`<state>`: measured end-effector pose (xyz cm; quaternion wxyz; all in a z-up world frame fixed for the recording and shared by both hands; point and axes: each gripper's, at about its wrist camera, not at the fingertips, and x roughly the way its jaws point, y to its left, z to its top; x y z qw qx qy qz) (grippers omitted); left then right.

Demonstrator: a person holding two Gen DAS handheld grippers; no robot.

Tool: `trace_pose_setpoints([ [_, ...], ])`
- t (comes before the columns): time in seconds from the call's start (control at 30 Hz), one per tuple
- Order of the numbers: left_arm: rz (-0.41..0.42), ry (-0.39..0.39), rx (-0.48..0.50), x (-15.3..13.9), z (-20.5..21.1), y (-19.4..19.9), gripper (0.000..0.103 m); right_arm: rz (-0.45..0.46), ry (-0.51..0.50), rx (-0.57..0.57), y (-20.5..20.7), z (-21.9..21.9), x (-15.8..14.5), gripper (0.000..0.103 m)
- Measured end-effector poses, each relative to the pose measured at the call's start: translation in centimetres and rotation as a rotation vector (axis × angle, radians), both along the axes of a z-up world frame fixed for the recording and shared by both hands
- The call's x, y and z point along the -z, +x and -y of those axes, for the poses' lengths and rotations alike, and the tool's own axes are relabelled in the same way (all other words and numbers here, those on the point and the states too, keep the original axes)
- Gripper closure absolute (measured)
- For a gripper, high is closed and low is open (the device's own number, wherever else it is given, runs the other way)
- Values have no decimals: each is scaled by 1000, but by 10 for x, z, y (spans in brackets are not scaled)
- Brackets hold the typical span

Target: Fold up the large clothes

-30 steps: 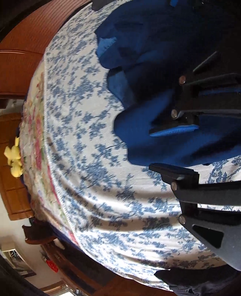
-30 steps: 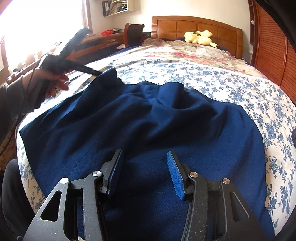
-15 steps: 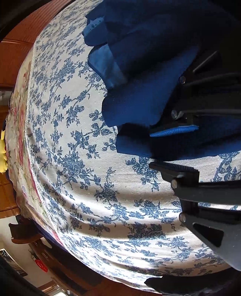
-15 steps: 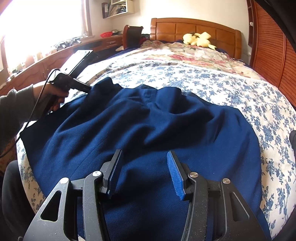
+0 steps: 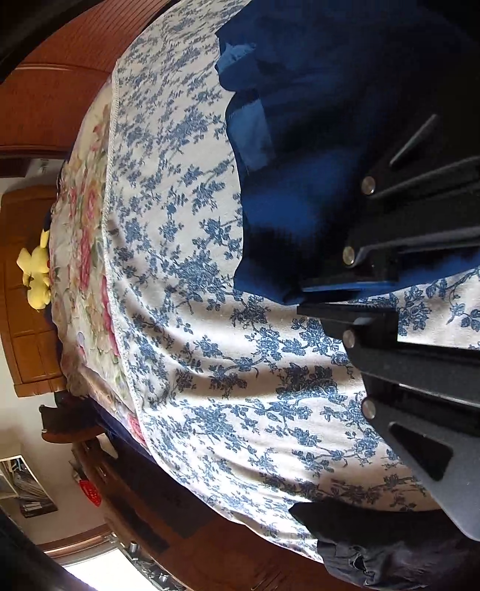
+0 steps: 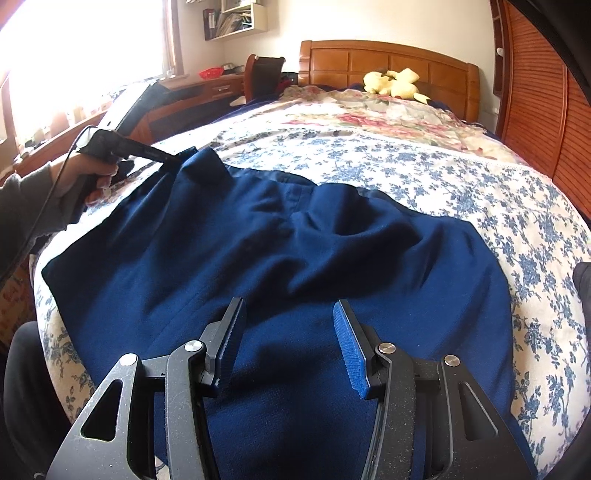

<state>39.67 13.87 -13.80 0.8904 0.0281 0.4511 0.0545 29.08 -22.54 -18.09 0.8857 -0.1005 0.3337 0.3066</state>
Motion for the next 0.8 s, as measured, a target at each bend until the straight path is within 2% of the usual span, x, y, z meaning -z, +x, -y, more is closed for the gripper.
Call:
trace_pose_setpoints([
  [0.1,31,6,23,-10,10,-12,95,13,3,12,-2,5,-4,53],
  [0.27,109,-35,83,-32,29,-42,81,26,-15,58,2,18,-3,53],
  [0.47,176,-63,187,-51,68,-87,74,28,-8,130,7,45,-4,53],
  [0.6,194,-81,233,-52,93,-116,71,39,-9,156,2,58,-6,53],
  [0.8,163,-146,280,-35,124,-154,70,46,-37,176,-6,75,-2,53],
])
